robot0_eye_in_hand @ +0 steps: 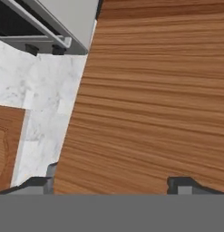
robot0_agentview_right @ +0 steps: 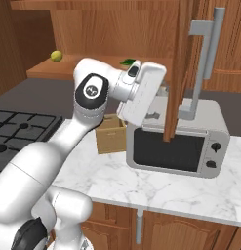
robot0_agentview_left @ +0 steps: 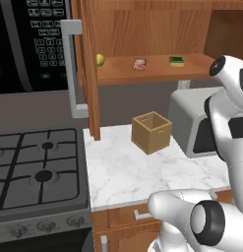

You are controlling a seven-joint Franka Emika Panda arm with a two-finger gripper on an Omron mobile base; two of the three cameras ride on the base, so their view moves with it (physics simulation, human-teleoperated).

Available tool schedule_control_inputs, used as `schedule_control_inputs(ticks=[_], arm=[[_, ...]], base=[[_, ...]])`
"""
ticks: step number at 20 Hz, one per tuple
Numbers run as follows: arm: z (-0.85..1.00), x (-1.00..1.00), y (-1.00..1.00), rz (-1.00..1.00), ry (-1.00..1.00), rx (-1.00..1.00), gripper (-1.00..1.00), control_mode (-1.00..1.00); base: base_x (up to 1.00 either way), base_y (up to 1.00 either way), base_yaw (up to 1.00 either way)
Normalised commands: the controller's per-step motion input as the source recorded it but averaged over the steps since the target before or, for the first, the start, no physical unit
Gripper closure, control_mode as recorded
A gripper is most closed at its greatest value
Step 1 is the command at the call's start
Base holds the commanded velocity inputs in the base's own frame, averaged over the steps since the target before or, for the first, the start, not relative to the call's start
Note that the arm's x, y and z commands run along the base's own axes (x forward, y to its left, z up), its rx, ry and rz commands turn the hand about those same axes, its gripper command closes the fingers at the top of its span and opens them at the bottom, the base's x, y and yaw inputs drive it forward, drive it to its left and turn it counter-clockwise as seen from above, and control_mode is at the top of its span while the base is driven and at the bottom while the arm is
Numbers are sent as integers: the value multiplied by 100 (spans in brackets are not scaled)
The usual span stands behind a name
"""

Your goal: Pick the bar soap and sponge from the cabinet and place them on the counter.

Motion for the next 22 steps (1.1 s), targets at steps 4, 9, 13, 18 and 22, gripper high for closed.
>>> schedule_control_inputs(ticks=[4,9,13,18,22], arm=[[0,2,14,-2,0,-2,-100,-100],[13,-2,43,-6,0,-8,-100,-100],[6,-3,69,-9,0,0,-100,-100],[-10,-16,65,-10,0,16,-100,-100],[-26,-11,39,-11,1,29,-100,-100]], base=[[0,0,0],[0,0,0],[0,0,0],[0,0,0],[0,0,0]])
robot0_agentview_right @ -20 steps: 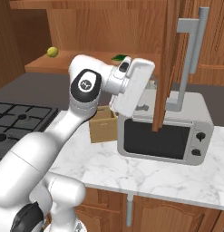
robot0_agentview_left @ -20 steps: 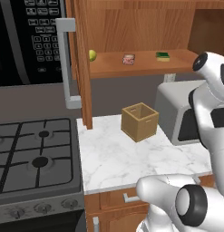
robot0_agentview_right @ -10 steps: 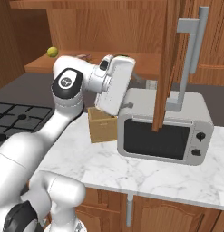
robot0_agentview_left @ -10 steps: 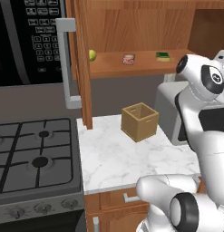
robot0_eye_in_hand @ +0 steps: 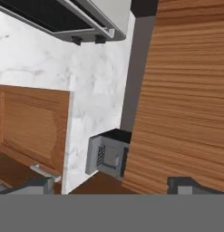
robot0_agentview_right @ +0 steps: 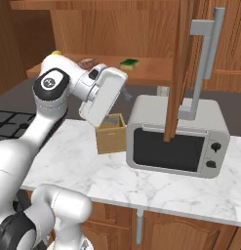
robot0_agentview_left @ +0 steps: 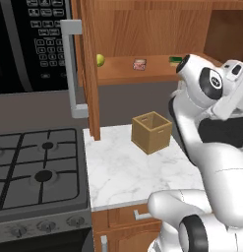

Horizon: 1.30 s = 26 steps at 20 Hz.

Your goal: Pick the bar soap and sponge from the cabinet and place them on the counter.

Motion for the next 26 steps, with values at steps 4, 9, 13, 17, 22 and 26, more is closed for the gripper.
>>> schedule_control_inputs(ticks=[4,9,13,17,22,26], arm=[[-36,-15,26,-10,-1,38,-100,-100],[-43,-10,24,-12,-3,40,-100,-100],[-57,-22,22,-8,-14,42,-100,-100],[-49,-25,13,-7,-25,41,-100,-100],[-8,-33,6,-1,-47,29,-100,-100],[20,-27,5,0,-49,11,-100,-100]], base=[[0,0,0],[0,0,0],[0,0,0],[0,0,0],[0,0,0],[0,0,0]])
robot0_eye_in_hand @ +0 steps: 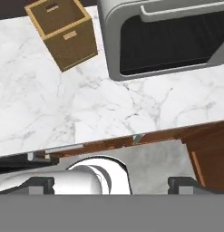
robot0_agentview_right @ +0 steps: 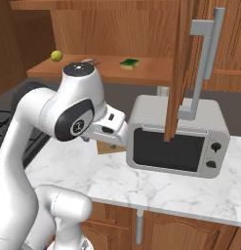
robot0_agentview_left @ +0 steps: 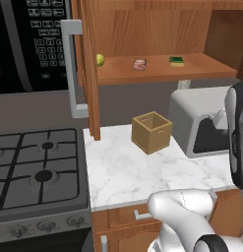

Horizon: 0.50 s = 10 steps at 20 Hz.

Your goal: Pick the bar soap and sponge from the cabinet and place them on the counter.

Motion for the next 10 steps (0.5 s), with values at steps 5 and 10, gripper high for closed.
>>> schedule_control_inputs(ticks=[5,10], arm=[[17,7,39,0,-18,-2,-100,-100],[21,17,45,-4,1,-11,-100,-100]], base=[[0,0,0],[0,0,0]])
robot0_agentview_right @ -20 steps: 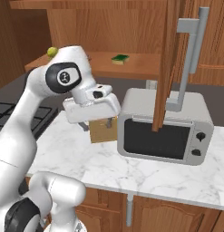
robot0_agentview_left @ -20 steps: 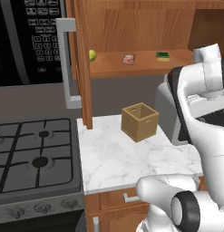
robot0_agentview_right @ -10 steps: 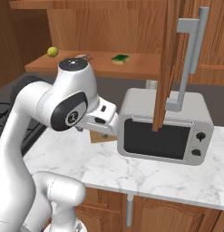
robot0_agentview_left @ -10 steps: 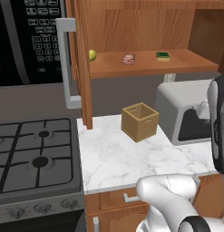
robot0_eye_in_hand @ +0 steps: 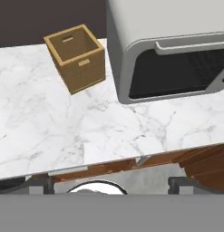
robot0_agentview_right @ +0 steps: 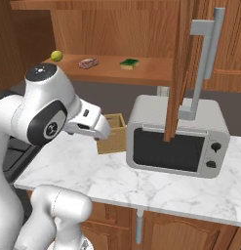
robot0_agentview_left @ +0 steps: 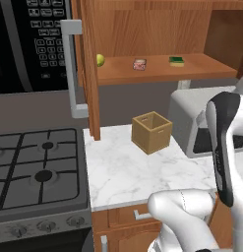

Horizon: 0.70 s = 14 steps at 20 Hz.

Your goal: Pick the bar soap and sponge from the cabinet and place them on the counter.

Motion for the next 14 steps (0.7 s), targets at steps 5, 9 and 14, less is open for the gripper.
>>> schedule_control_inputs(ticks=[5,9,14], arm=[[38,21,10,-9,2,-8,-100,-100],[34,28,7,-14,0,-4,-100,-100],[0,42,28,-8,-11,1,-100,-100]], base=[[0,0,0],[0,0,0],[0,0,0]])
